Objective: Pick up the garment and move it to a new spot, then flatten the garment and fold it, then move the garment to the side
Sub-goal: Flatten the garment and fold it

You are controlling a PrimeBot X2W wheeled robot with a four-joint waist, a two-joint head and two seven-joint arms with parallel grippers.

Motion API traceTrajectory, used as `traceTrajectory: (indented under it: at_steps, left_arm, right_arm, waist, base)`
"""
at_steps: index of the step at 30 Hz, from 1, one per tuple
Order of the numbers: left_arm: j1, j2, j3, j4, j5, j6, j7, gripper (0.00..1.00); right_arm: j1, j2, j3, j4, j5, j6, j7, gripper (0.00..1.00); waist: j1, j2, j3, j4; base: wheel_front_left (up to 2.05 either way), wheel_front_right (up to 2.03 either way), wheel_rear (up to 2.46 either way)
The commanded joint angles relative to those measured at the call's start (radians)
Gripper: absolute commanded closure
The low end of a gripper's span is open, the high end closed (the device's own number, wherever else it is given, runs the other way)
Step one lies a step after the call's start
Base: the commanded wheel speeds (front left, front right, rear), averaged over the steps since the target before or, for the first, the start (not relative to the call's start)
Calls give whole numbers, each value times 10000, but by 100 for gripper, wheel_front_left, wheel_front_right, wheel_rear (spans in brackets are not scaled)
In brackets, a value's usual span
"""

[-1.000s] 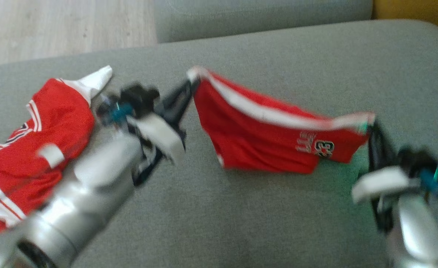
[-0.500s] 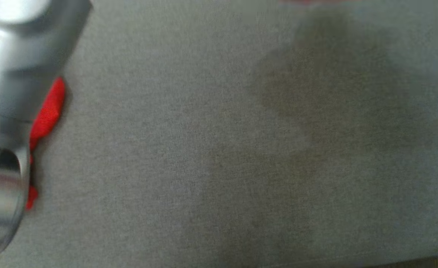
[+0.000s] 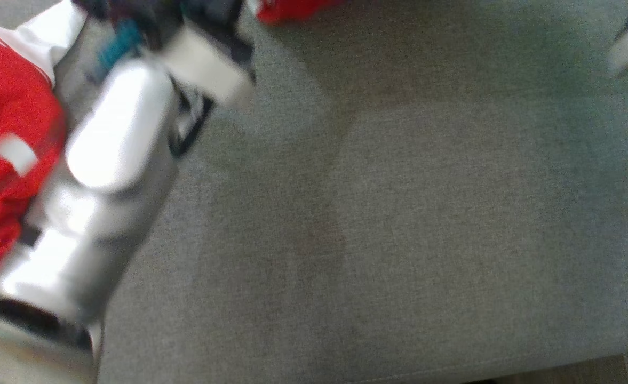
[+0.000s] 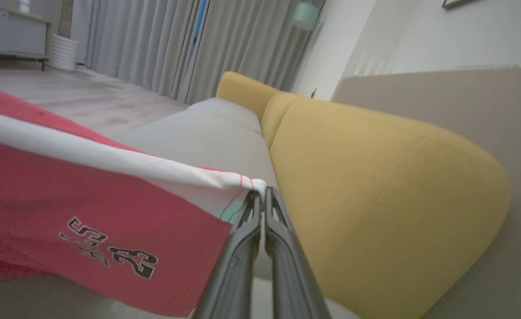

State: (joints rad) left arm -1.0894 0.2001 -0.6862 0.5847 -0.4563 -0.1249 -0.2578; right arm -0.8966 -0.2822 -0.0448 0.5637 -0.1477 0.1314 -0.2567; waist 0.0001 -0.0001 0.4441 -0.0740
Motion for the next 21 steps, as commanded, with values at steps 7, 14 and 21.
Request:
traceTrajectory:
  at_steps: [7, 14, 21]
  left_arm:
    - [3321, 219, -712, -1562, 637, -54, -39, 100]
    - [5727, 436, -1325, -2088, 476, -56, -39, 100]
    - [7372, 975, -2250, -2614, -514, -56, -39, 100]
  right_arm:
    - [3038, 218, -659, -1115, 183, -7, -49, 100]
    - [5616, 389, -1190, -2529, 492, -7, 265, 100]
    - [8505, 811, -1881, -5261, 660, -7, 1228, 100]
  waist:
    - [-1, 1, -1227, 35]
    - [-1, 1, -2456, -3]
    - [-1, 1, -3446, 89]
  base:
    - [0, 0, 0]
    - [0, 0, 0]
    - [0, 0, 0]
